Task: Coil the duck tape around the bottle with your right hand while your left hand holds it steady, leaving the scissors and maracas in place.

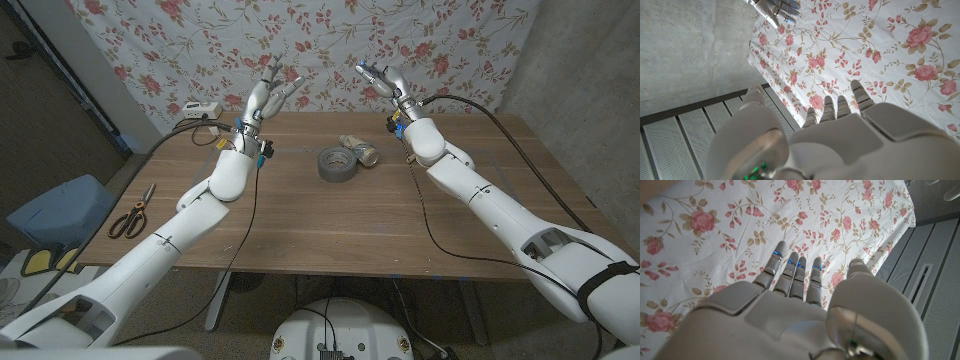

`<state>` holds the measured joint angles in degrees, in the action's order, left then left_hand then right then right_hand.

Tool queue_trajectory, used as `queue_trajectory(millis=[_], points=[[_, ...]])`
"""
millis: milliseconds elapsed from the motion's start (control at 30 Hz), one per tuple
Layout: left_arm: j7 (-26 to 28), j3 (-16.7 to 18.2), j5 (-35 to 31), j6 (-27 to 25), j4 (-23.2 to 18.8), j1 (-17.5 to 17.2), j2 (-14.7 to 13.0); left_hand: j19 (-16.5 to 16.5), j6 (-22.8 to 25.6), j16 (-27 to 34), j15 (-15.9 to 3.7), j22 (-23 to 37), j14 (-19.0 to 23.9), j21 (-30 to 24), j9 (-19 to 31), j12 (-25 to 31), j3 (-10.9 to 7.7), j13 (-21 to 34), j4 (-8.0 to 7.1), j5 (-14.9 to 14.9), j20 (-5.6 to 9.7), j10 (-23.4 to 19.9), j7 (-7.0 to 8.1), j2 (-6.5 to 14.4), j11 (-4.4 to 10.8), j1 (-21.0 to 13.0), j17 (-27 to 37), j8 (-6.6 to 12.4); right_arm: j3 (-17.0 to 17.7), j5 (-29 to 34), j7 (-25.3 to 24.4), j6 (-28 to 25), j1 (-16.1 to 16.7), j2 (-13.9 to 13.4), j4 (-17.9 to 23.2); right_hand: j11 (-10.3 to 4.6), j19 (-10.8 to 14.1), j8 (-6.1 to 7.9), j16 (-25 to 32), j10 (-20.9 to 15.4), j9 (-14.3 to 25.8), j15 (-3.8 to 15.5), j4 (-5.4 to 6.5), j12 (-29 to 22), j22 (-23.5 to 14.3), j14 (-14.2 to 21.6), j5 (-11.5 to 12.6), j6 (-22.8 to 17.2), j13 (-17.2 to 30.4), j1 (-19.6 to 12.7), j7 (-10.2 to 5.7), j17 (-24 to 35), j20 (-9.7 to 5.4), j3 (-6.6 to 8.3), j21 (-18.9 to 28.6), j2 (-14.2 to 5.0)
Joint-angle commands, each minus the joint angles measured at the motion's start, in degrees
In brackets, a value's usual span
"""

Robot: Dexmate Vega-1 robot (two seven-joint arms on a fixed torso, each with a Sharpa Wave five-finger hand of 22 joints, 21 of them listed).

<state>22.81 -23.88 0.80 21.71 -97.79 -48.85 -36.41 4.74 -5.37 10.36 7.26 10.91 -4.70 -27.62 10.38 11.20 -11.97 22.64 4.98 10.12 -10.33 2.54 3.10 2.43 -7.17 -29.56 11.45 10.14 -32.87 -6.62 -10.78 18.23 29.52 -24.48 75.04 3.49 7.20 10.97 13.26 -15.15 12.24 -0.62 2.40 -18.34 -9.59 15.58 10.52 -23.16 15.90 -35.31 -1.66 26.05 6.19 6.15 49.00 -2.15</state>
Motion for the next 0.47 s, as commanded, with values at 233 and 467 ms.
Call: queue_trajectory(millis=[233,467], points=[[-11.55,1.39,9.25,11.41,11.69,2.88,3.88,0.69,-0.14,0.23,1.10,0.19,-0.91,0.81,-0.03,-0.06,1.01,-0.85,-0.61,0.50,-0.20,0.68,-0.07,-0.18,-0.42,2.40,-0.18,0.40,3.14,-19.31,19.64,7.20,-2.29,4.63,-14.56,-1.87,-10.54,-0.16,-2.70,5.42,-0.80,-1.00,1.43,5.73,-0.05,-10.01,2.28,6.19,-3.01,7.31,-3.08,-5.59,5.96,-3.39,-9.75,2.15],[-11.65,2.66,11.14,9.46,12.11,2.44,4.68,0.48,-0.72,0.67,1.42,0.26,-0.40,0.99,-0.13,0.12,1.63,-1.66,-1.85,0.76,-1.01,0.59,-0.77,0.48,-1.15,4.64,-0.26,0.18,3.40,-20.27,21.38,13.17,-5.75,9.16,-24.97,-1.89,-11.34,-0.04,-2.24,5.53,-0.96,0.14,1.04,6.28,-0.16,-11.86,2.94,6.83,-3.60,7.67,-2.94,-7.54,4.61,-3.54,-12.14,1.89]])
